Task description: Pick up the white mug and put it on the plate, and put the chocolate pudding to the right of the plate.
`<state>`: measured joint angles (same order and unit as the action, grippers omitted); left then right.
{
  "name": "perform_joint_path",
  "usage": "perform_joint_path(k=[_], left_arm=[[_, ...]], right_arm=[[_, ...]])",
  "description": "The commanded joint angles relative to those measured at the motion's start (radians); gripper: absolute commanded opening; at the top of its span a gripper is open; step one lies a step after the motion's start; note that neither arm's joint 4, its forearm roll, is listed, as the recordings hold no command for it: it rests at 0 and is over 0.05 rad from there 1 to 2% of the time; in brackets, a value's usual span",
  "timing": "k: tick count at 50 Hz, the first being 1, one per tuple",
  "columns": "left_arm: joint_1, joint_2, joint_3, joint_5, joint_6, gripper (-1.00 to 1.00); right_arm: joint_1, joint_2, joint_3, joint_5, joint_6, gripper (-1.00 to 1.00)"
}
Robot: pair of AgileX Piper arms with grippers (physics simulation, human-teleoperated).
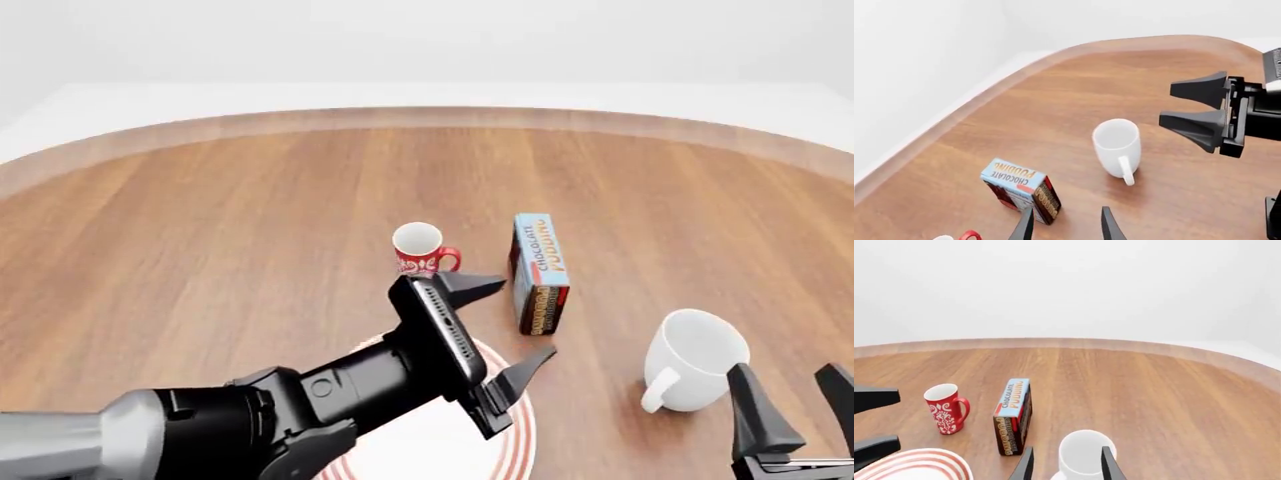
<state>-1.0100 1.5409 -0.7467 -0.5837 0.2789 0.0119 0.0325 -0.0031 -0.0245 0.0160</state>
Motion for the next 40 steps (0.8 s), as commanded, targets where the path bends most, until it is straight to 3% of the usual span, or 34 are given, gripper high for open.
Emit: perform_joint_path(k=[1, 40], left_arm=[[-0.022, 0.059, -0.053, 0.019, -0.003, 1.0], [-0.107, 0.218, -0.189, 0.078, -0.007, 1.0]], right_arm=[[0.001, -0.002, 0.0, 0.001, 0.002, 1.0], [0.001, -0.002, -0.001, 0.004, 0.014, 1.0]])
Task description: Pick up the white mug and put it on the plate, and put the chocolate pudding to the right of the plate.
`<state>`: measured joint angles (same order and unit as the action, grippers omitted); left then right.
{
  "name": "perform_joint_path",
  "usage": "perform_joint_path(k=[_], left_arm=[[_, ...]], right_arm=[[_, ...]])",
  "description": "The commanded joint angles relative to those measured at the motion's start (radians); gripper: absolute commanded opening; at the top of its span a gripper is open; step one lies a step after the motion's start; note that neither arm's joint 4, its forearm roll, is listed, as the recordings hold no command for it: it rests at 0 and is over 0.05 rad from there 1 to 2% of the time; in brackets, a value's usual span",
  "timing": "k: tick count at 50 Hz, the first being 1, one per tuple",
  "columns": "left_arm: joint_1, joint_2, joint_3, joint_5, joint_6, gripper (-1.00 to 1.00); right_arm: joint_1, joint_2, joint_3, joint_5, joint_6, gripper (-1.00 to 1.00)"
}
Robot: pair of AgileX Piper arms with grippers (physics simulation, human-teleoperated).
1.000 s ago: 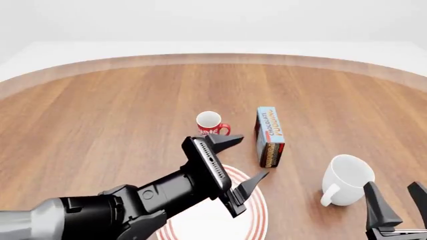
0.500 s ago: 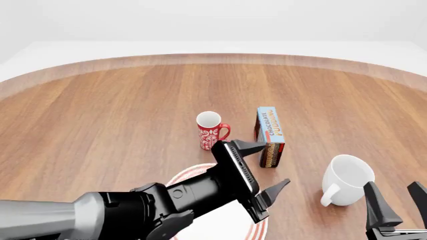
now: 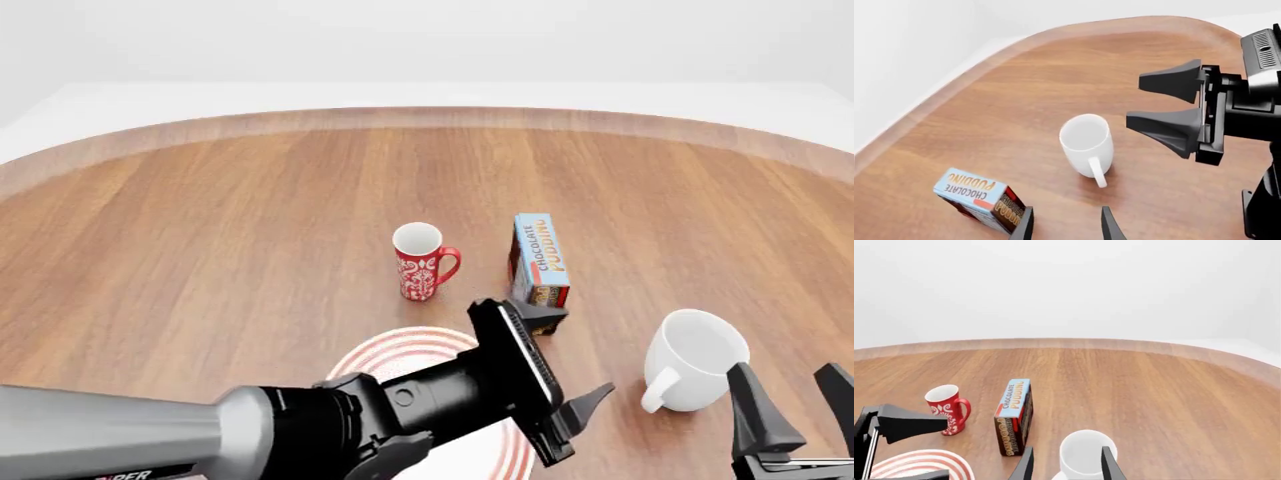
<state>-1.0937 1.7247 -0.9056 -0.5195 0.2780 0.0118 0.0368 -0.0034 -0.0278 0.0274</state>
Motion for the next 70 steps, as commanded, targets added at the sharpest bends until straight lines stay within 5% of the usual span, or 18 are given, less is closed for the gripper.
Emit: perform_joint_path(k=[1, 70], left_arm=[[-0.025, 0.037, -0.032, 0.015, -0.008, 1.0], [-0.07, 0.15, -0.165, 0.042, -0.085, 1.0]], right_arm=[[0.001, -0.008, -0.001, 0.009, 0.003, 1.0], [-0.002, 0.001, 0.001, 0.005, 0.018, 1.0]])
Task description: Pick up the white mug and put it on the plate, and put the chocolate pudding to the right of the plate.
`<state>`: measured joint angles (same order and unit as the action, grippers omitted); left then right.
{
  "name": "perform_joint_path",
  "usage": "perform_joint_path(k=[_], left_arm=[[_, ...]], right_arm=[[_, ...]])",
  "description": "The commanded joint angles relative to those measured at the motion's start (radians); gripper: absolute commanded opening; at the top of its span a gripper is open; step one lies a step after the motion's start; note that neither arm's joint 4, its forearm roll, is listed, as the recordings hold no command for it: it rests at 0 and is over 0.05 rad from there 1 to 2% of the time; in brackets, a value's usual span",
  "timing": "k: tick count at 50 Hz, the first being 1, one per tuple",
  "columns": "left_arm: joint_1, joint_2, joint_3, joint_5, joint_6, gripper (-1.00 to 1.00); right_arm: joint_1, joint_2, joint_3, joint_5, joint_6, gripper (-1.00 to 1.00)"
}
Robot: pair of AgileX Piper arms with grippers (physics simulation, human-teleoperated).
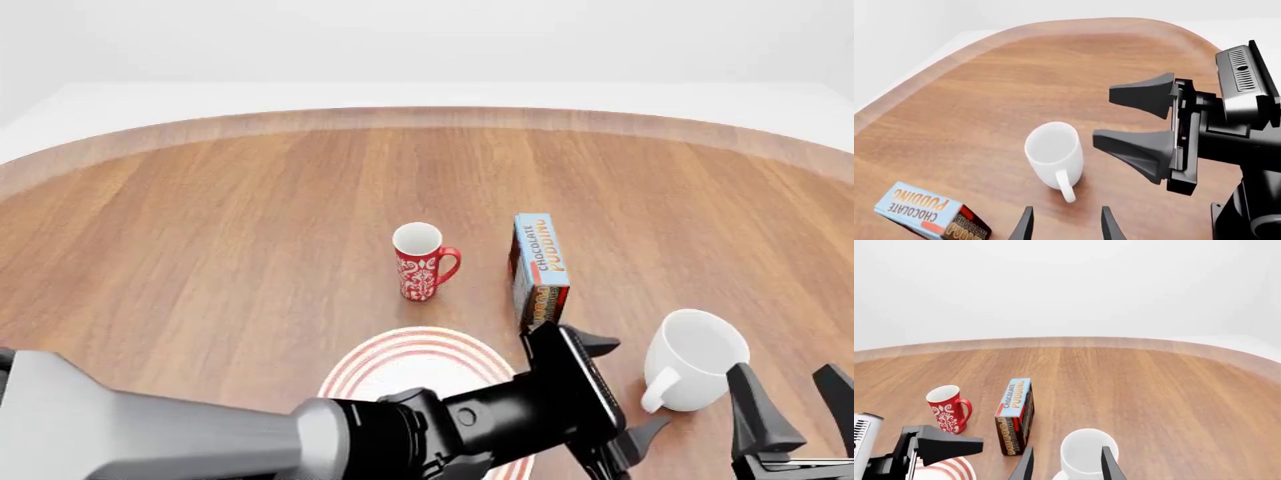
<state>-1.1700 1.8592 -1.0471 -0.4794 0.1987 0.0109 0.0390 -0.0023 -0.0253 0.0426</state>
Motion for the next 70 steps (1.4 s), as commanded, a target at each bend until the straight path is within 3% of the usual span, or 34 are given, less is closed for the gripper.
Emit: perform_joint_path(k=[1, 36, 70], left_arm=[[0.006, 0.02, -0.026, 0.002, -0.006, 1.0], [-0.001, 0.093, -0.082, -0.003, -0.04, 1.0], [0.03, 0.184, -0.144, -0.009, -0.07, 1.0]], right_arm=[[-0.001, 0.0, 0.0, 0.002, 0.004, 1.0], [-0.003, 0.059, 0.001, -0.057, 0.006, 1.0], [-0.006, 0.045, 0.001, -0.041, 0.013, 1.0]])
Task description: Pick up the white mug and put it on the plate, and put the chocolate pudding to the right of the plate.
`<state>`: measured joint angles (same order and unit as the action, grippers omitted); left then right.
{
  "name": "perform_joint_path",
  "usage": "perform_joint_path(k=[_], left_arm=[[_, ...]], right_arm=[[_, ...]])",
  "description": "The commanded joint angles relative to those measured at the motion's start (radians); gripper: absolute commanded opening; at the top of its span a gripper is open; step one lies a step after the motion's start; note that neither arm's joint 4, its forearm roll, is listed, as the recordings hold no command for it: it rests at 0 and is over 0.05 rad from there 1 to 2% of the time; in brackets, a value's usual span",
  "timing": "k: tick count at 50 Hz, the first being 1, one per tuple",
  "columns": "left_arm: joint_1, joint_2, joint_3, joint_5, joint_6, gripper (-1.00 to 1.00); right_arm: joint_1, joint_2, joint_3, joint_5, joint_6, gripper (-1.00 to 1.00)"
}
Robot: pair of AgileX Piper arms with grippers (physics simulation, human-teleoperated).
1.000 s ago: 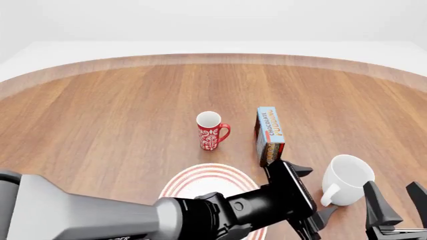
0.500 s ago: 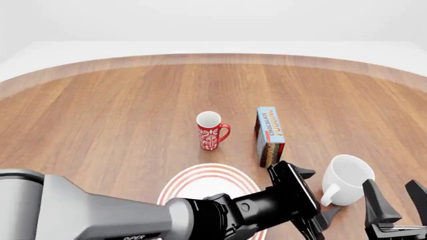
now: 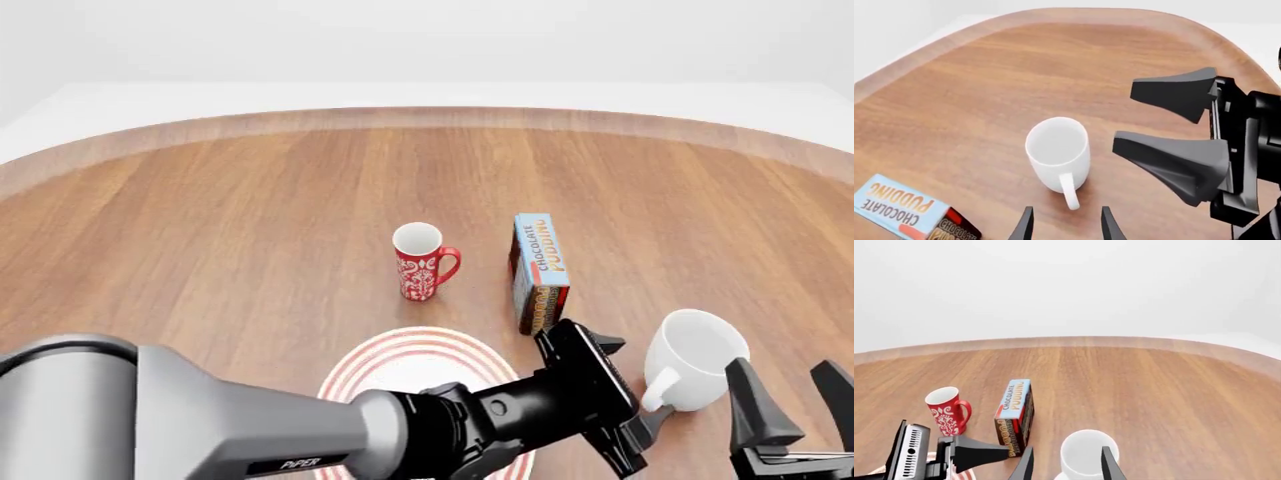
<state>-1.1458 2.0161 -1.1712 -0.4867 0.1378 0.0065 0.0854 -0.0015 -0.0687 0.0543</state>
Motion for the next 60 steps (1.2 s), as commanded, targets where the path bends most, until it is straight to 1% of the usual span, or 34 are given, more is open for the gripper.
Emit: perform_joint_path(k=[1, 6, 8, 9, 10, 13, 17, 31, 60], left_arm=[[0.007, 0.029, -0.022, -0.001, -0.01, 1.0], [0.007, 0.039, -0.032, 0.003, -0.01, 1.0], [0.008, 0.04, -0.036, 0.004, -0.011, 1.0], [0.008, 0.043, -0.04, 0.006, -0.011, 1.0], [0.008, 0.043, -0.04, 0.006, -0.011, 1.0], [0.007, 0.047, -0.046, 0.009, -0.011, 1.0], [0.005, 0.056, -0.057, 0.016, -0.009, 1.0], [0.006, 0.083, -0.098, 0.042, -0.002, 1.0], [0.015, 0.142, -0.169, 0.069, -0.008, 1.0]], right_arm=[[-0.002, 0.0, 0.0, 0.001, 0.002, 1.0], [-0.003, 0.006, 0.0, -0.003, 0.003, 1.0], [-0.002, 0.026, 0.0, -0.024, 0.003, 1.0], [-0.002, 0.075, 0.0, -0.072, 0.003, 1.0], [-0.002, 0.081, 0.0, -0.078, 0.003, 1.0], [-0.002, 0.066, 0.0, -0.064, 0.005, 1.0], [-0.003, 0.082, 0.0, -0.079, 0.006, 1.0], [-0.005, 0.026, 0.0, -0.022, 0.011, 1.0], [-0.004, 0.007, 0.0, -0.004, 0.01, 1.0]])
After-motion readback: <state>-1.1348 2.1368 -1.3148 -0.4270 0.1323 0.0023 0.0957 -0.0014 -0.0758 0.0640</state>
